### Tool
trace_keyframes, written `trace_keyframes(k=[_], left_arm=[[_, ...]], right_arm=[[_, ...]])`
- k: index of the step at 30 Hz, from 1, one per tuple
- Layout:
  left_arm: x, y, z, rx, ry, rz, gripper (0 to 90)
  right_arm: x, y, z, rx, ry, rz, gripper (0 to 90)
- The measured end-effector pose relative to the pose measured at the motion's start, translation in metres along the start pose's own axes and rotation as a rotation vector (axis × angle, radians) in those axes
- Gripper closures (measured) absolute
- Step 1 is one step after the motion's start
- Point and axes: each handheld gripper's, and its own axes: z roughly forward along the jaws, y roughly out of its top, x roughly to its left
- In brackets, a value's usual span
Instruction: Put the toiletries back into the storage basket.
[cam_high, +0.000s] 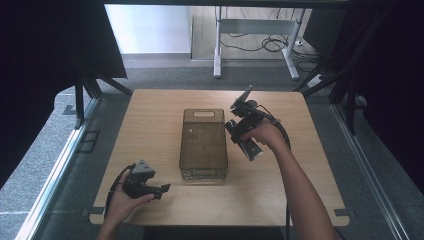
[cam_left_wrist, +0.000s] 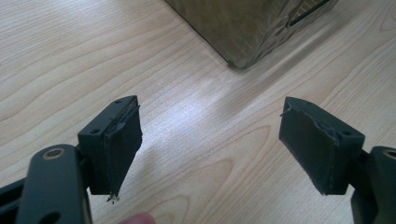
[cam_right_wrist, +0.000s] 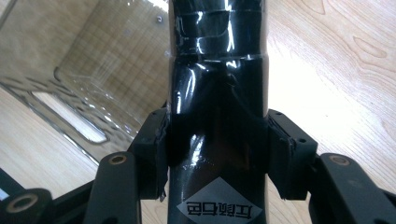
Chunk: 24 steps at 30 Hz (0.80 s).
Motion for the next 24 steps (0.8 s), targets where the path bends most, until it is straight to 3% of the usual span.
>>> trace_keyframes(k=[14, 24], left_arm=[[-0.001, 0.000, 0.002, 0.003, -0.006, 0.000, 21.5], [0.000, 0.000, 0.001, -0.003, -0.008, -0.008, 21.5]], right_arm=[[0.014, 0.021, 0.007, 0.007, 0.015, 0.006, 47.0], [0.027, 0.037, 0.017, 0.003, 0.043, 0.035, 47.0]])
